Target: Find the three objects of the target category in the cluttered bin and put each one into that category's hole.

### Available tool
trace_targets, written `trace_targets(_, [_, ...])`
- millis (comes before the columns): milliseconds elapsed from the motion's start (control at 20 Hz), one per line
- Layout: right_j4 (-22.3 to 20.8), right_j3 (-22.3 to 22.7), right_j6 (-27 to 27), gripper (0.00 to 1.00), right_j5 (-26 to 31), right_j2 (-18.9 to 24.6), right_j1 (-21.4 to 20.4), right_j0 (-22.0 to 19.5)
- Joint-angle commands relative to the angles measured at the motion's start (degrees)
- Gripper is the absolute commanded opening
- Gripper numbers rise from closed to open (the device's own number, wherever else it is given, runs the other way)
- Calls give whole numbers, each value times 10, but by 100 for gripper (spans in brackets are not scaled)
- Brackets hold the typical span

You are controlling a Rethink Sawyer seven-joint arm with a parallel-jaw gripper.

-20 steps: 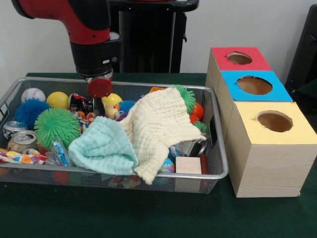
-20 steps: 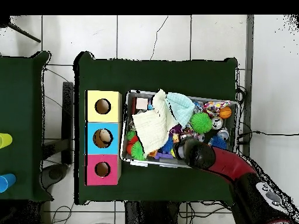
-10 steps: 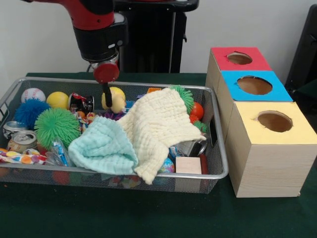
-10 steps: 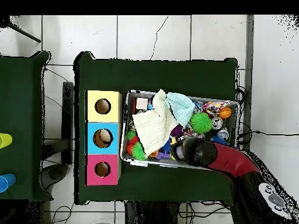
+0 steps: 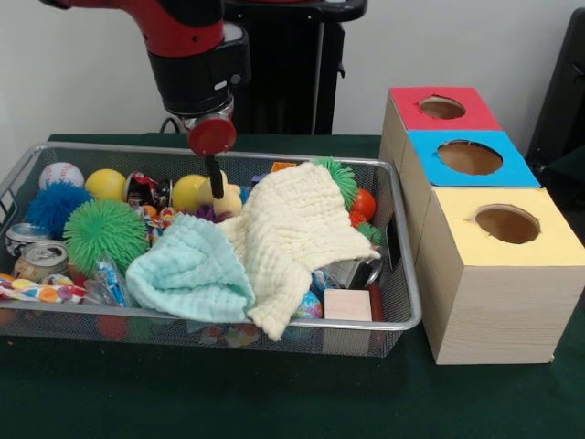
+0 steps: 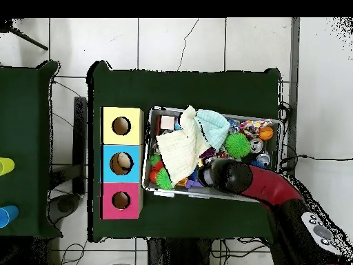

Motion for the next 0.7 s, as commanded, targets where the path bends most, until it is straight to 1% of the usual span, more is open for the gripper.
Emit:
trace_targets(50, [9,-5,-53,0,16,58,20,-11])
trace_targets(250, [3,2,-57,0,13,63,19,-16])
trace_targets(300, [1,3,-52,0,12,58,20,-13])
trace_targets(400, [-6,3,-46,0,16,45,9,-5])
trace_targets(500, [-8,11,-49,0,29,40,-11,-4])
trace_targets(600, [-7,22,-44,0,56,27,-54,12])
trace_targets(700, [-10,24,-42,0,93,10,-98,32])
